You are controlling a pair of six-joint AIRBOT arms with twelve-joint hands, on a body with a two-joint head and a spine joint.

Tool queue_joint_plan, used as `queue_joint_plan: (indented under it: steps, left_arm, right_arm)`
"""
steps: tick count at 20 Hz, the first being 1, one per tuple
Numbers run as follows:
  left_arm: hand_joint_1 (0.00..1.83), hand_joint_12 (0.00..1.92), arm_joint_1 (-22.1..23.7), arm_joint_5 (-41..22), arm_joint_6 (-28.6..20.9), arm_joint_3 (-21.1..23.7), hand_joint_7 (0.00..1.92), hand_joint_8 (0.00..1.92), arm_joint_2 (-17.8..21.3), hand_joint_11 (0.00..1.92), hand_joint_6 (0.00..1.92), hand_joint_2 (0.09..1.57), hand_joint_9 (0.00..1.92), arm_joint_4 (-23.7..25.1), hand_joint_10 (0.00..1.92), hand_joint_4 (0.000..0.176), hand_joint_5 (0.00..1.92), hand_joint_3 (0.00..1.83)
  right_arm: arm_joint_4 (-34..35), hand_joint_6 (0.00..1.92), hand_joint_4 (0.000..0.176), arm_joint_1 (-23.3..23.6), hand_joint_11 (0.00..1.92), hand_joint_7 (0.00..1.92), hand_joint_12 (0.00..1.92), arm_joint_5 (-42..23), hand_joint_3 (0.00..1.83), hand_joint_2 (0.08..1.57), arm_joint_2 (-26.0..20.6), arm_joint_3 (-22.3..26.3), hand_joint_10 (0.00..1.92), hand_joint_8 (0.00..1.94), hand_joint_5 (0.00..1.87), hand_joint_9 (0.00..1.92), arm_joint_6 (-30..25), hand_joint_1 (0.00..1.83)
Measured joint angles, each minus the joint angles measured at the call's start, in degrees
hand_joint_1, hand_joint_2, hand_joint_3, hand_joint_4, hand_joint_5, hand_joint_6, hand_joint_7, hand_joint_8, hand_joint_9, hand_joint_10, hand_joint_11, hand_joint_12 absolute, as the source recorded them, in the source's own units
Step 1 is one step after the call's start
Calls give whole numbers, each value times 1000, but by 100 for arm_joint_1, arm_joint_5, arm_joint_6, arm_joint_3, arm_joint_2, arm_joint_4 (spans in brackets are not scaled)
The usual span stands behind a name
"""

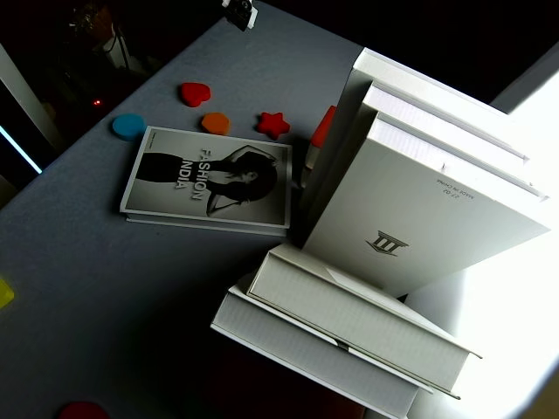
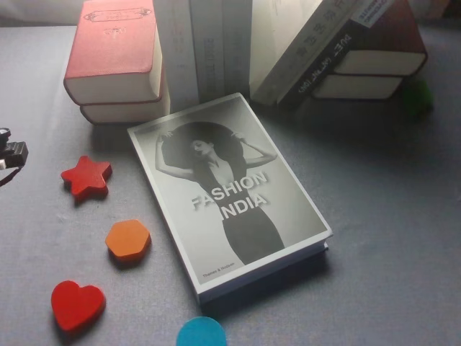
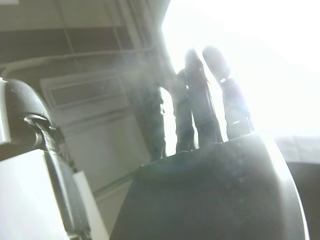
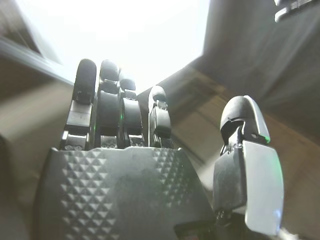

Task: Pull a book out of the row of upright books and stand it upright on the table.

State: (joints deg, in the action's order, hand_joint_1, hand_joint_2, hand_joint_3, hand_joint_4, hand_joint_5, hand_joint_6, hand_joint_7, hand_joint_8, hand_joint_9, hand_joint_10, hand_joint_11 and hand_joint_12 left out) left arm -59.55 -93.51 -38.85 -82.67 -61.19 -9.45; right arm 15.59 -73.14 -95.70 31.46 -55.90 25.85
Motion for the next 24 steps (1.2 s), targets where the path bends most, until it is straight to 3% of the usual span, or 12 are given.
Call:
queue_joint_plan:
  steps: [3,5,7,8,9,10,12,20,21,22,23,24]
  left_arm:
    - [493,1480,17,2,4,0,480,32,0,0,73,1027,492,-2,20,124,480,27]
    - [596,1349,48,7,-2,2,638,19,4,0,745,1133,547,7,14,10,550,24]
    - [613,1391,179,-13,0,48,584,1,52,1,927,1184,567,155,16,71,332,24]
    - [522,1237,238,-24,0,48,482,0,59,0,1088,1236,459,251,2,72,149,33]
    - [443,1171,295,-20,0,50,419,0,57,0,1051,1259,407,330,0,79,79,28]
    - [239,865,354,-4,2,50,269,0,57,0,891,1345,253,380,0,79,15,47]
    - [78,903,737,20,0,74,344,22,59,0,902,1479,322,501,27,29,61,42]
    - [79,976,1161,-94,-4,289,371,21,184,0,902,1500,349,767,28,24,75,29]
    - [80,976,1176,-101,-7,289,371,21,184,0,902,1500,349,730,27,24,75,28]
    - [80,976,1176,-87,-4,306,372,20,184,0,902,1501,349,737,27,24,75,28]
    - [80,976,1176,-85,-7,337,372,20,184,0,902,1501,349,739,26,24,75,27]
    - [80,976,1176,-81,-4,337,372,19,181,0,902,1501,350,839,26,24,75,27]
  right_arm:
    - [-710,568,49,560,0,900,1156,122,8,1104,17,107,25,141,728,576,323,453]
    - [-920,770,100,918,31,1000,1575,101,0,1070,-61,223,68,132,758,757,660,605]
    - [-1215,367,49,1049,48,976,1566,61,2,1121,-203,415,61,48,833,783,1036,661]
    - [-1318,1101,148,1086,164,934,1450,37,0,1204,-210,457,66,14,786,812,1143,866]
    - [-1419,1186,75,1088,220,942,1439,39,0,1194,-210,459,82,10,822,848,1174,979]
    - [-1427,1319,0,1128,342,786,1408,52,25,1199,-208,455,127,954,846,892,1174,1139]
    - [-1370,1578,0,1266,285,682,1628,103,5,1280,-221,385,854,1294,707,647,1091,1134]
    - [-1777,1527,0,1886,471,731,1903,35,0,1303,107,120,1732,1560,583,622,540,1120]
    - [-1777,1601,10,1886,454,674,1920,37,5,1328,107,120,1823,1609,560,541,509,1089]
    - [-1801,910,169,1902,524,599,1921,37,2,1322,129,92,1917,1664,251,538,448,1275]
    - [-1794,507,175,1904,572,635,1921,37,0,1300,153,74,1920,1613,341,570,415,1296]
    - [-1790,1215,176,1937,580,666,1921,52,0,1282,162,74,1921,1574,442,596,389,1306]
